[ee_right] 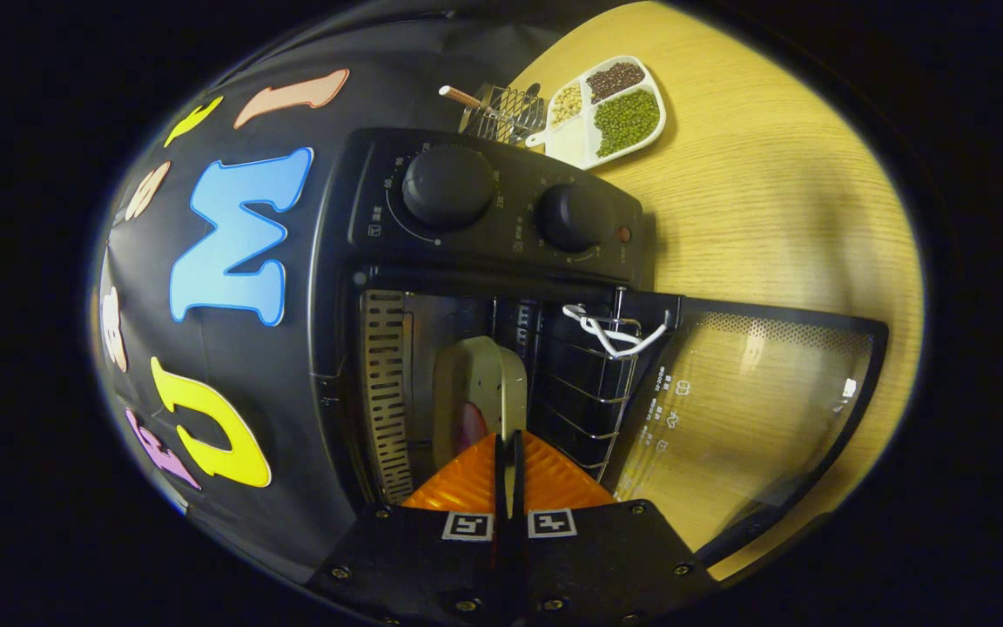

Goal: Open the electric oven with the left hand, put the food in, and close the electric oven.

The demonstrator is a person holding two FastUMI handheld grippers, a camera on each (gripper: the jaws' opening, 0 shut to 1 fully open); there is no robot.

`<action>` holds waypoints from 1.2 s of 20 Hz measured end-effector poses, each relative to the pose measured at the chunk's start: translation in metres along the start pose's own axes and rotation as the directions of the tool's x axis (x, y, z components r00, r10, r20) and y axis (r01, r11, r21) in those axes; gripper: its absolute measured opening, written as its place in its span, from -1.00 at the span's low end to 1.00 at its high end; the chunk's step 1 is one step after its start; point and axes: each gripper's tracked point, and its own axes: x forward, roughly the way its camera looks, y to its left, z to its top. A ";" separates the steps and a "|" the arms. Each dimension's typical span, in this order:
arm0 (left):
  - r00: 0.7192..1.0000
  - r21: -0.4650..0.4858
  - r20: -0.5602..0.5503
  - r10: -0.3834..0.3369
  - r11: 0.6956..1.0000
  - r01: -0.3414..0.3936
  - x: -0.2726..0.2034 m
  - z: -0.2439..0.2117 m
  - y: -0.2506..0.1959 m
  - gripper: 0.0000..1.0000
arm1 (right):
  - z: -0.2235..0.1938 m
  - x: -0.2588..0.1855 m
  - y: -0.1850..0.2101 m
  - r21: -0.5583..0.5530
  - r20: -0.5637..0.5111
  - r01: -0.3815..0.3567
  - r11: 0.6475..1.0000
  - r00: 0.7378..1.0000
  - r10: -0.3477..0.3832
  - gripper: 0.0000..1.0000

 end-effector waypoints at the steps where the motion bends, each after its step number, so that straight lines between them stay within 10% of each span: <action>1: 1.000 -0.002 -0.001 0.006 1.000 -0.006 -0.001 0.000 0.004 0.99 | -0.002 0.004 0.000 -0.001 -0.009 -0.004 1.000 1.000 0.004 -0.99; 8: 1.000 -0.024 0.008 -0.008 1.000 0.008 0.000 -0.002 -0.010 0.99 | -0.025 -0.016 0.013 -0.031 -0.168 -0.091 0.995 0.982 0.084 -0.54; 12: 0.998 -0.038 0.012 -0.066 0.997 0.066 0.005 0.000 -0.038 0.99 | -0.017 -0.056 0.030 -0.261 -0.210 -0.185 0.947 0.969 0.132 0.93; 18: 0.980 -0.060 0.015 -0.198 0.978 0.199 0.012 -0.004 -0.104 0.89 | 0.014 -0.115 0.028 -0.473 -0.231 -0.217 0.854 0.966 0.118 0.94; 24: 0.938 -0.111 -0.055 -0.342 0.936 0.334 0.013 -0.037 -0.178 1.00 | 0.072 -0.169 0.036 -0.713 -0.162 -0.228 0.663 0.974 0.160 0.94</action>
